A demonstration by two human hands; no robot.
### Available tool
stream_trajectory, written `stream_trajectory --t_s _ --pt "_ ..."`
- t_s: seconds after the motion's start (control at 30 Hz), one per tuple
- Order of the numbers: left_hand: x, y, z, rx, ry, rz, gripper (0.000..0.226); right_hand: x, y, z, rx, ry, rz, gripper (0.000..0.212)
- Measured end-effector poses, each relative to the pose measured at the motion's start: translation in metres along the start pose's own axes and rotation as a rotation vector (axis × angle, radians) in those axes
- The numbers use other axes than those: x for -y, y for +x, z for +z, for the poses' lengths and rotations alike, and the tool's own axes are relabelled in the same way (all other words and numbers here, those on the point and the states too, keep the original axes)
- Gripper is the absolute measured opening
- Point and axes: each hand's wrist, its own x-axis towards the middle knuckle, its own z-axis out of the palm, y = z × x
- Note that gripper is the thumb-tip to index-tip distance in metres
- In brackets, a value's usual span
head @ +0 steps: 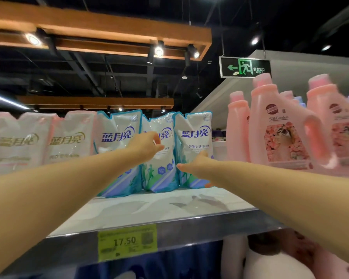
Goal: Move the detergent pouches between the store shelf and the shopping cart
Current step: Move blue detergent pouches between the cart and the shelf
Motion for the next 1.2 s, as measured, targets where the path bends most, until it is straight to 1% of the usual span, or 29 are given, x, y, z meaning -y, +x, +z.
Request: stream_trajectory --t_s 0.03,0.13,0.23,0.3,0.4,0.47,0.63,0.7,0.83,0.97,1.07,1.2 --pt "0.002 -0.005 -0.002 0.013 0.01 0.002 0.02 0.001 -0.007 0.0 0.014 -0.049 0.0 0.075" --pt "0.008 -0.019 -0.012 0.036 0.016 0.014 0.02 -0.001 -0.015 -0.002 -0.042 -0.211 -0.06 0.07" --pt "0.015 -0.032 -0.024 0.046 0.007 0.01 0.022 0.0 -0.03 -0.004 -0.024 -0.319 -0.069 0.064" --pt "0.02 -0.04 -0.028 0.059 0.013 0.005 0.022 -0.001 -0.039 -0.005 -0.035 -0.344 -0.073 0.059" --pt "0.02 -0.054 -0.033 0.075 -0.04 0.004 0.018 -0.003 -0.054 -0.006 -0.071 -0.374 -0.097 0.053" --pt "0.015 -0.064 -0.039 0.076 -0.052 0.006 0.013 -0.003 -0.064 -0.01 -0.099 -0.391 -0.11 0.051" --pt "-0.006 -0.091 -0.055 0.064 -0.13 0.026 0.013 0.004 -0.087 -0.022 -0.165 -0.408 -0.197 0.047" --pt "-0.022 -0.106 -0.059 0.053 -0.166 0.046 0.014 0.004 -0.097 -0.027 -0.199 -0.395 -0.243 0.042" --pt "-0.061 -0.138 -0.064 0.076 -0.256 0.071 0.015 -0.007 -0.134 -0.045 -0.243 -0.309 -0.299 0.044" --pt "-0.114 -0.168 -0.063 0.093 -0.348 0.092 0.018 -0.037 -0.189 -0.085 -0.274 -0.295 -0.308 0.042" --pt "-0.164 -0.2 -0.052 0.099 -0.424 0.122 0.023 -0.076 -0.241 -0.12 -0.317 -0.34 -0.278 0.038" --pt "-0.241 -0.256 -0.024 0.135 -0.564 0.137 0.025 -0.148 -0.319 -0.165 -0.396 -0.514 -0.221 0.03"
